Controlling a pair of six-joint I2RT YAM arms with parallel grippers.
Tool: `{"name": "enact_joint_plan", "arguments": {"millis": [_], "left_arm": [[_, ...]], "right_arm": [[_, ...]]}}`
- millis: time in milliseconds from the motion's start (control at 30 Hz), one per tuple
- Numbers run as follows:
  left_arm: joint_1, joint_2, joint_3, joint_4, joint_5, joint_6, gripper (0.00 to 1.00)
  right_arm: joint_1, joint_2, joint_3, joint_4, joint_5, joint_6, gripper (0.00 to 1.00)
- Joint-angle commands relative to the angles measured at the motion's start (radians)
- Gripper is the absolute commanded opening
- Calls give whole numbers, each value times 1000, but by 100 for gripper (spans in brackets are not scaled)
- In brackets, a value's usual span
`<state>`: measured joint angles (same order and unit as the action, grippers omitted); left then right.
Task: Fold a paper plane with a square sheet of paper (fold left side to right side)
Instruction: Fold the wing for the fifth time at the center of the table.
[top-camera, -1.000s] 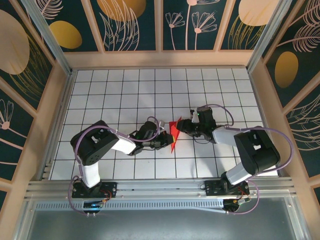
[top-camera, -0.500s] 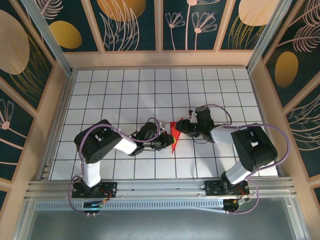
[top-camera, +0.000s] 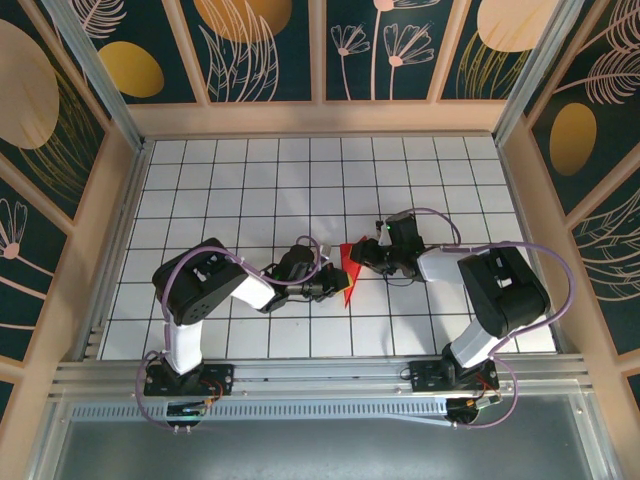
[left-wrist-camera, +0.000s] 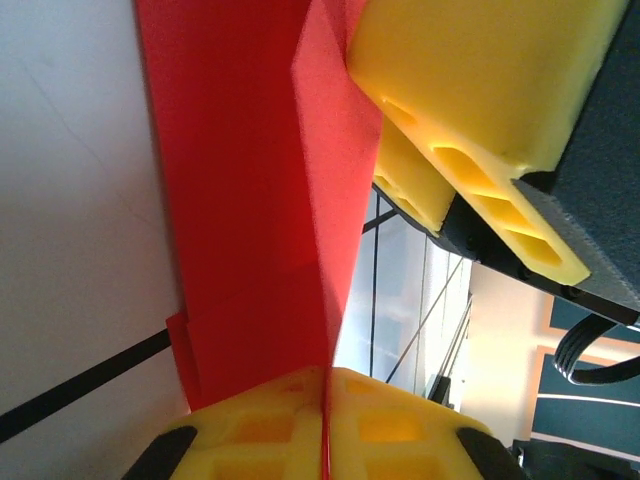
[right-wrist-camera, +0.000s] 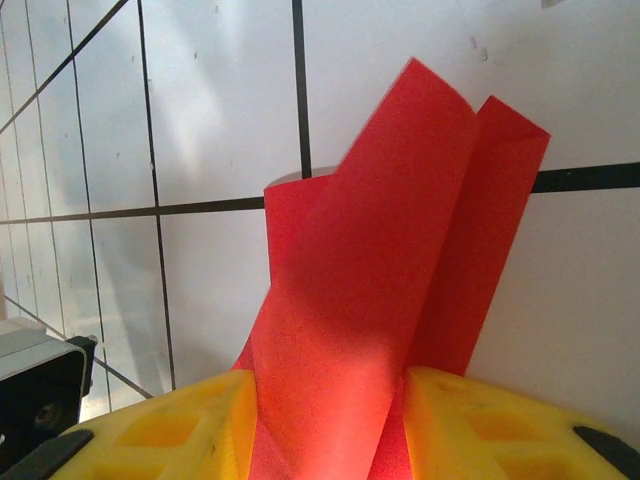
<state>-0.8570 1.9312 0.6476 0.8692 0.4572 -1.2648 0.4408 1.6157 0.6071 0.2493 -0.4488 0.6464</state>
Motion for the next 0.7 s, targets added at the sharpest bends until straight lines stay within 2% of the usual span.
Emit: {"name": "enact_joint_plan", "arguments": {"millis": [0,300,667], "left_arm": [[6,-1,-15,33,2,-3,14],[28,-49,-36,-5,-18,17,29],[59,-31,21,-57,-14,52,32]], "right_arm": [[10,27,14,-44,42,-4,43],[12,29,17,-47,44,-8,43],[12,31,23,-56,44,-15,43]]}}
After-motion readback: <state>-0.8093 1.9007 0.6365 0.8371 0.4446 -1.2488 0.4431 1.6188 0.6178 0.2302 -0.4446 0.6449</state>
